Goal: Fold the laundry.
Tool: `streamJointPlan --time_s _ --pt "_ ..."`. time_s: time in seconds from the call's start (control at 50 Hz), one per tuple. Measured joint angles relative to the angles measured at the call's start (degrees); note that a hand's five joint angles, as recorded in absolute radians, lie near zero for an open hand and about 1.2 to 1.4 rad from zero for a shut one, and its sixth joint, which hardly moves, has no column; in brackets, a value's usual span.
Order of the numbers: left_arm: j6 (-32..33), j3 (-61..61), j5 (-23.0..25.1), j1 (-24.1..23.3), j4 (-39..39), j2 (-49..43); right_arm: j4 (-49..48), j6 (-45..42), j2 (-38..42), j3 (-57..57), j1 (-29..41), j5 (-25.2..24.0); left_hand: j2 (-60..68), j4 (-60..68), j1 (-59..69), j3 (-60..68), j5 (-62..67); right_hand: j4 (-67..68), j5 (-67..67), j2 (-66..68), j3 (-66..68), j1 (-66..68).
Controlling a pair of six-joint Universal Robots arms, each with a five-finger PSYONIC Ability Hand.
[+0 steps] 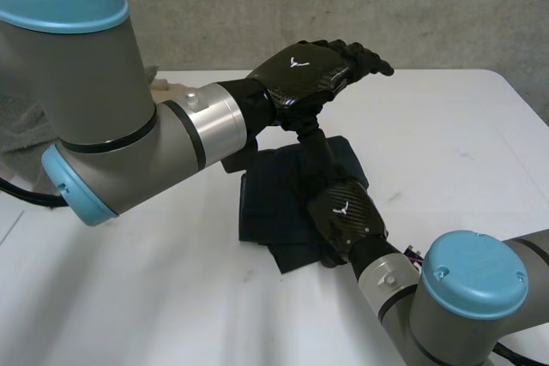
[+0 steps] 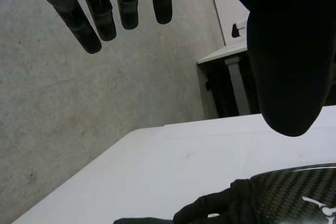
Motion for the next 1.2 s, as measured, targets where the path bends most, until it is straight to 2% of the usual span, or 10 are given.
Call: streamJointPlan --time_s 0.16,0.32,0.54,0.6,0.64,0.7,0.82,0.9,1.06,1.2 --pt "-0.19 -0.29 -0.29 -0.82 0.08 1.45 6.04 13.18 -1.88 -3.39 -0.76 6.27 -0.10 0.00 0.00 0.00 0.00 0.00 0.00 0.00 0.00 0.00" --pt "-0.20 -0.49 -0.65 -0.92 0.14 2.03 13.77 26.47 0.05 -7.31 -5.60 6.90 -0.10 0.00 0.00 0.00 0.00 0.00 0.00 0.00 0.00 0.00" --pt "-0.25 -0.60 -0.71 -0.66 0.15 2.20 15.32 30.73 7.62 -11.91 -7.70 5.74 -0.10 0.00 0.00 0.00 0.00 0.04 0.02 0.07 0.05 0.17" --pt "-0.27 -0.74 -0.70 -0.52 0.15 2.41 14.95 29.46 10.17 -13.87 -7.76 5.72 -0.10 0.00 0.00 0.00 0.00 21.23 19.21 23.22 21.87 21.15" --pt "-0.28 -0.92 -0.70 -0.43 0.19 2.67 14.25 28.74 11.05 -14.99 -8.33 5.57 -0.10 0.00 0.00 0.00 0.00 46.31 38.58 46.61 45.08 38.12" --pt "-0.28 -1.18 -0.69 -0.31 0.35 3.05 12.56 28.73 11.11 -16.09 -9.56 4.87 -0.10 0.00 0.00 0.00 0.00 55.64 45.21 53.80 51.79 46.47" --pt "-0.31 -1.68 -0.69 -0.07 1.18 3.84 7.91 30.93 11.65 -20.93 -12.99 4.04 -0.10 0.00 0.00 0.00 0.00 56.49 47.31 54.25 52.33 47.88" --pt "-0.51 -1.91 -0.69 0.07 1.82 3.96 8.34 32.68 14.70 -28.57 -15.99 6.28 -0.10 0.00 0.00 0.00 0.00 56.52 47.31 54.25 52.33 48.59" --pt "-1.26 -2.07 -0.69 0.28 2.30 3.91 22.70 33.35 29.26 -57.51 -24.61 13.97 -0.10 0.00 0.00 0.00 0.00 57.12 48.14 54.25 52.79 48.59" --pt "-1.87 -2.06 -0.69 0.88 2.30 4.09 32.31 30.43 42.88 -81.95 -32.62 15.60 -0.10 0.00 0.00 0.00 0.00 57.22 48.14 54.25 52.84 48.59"
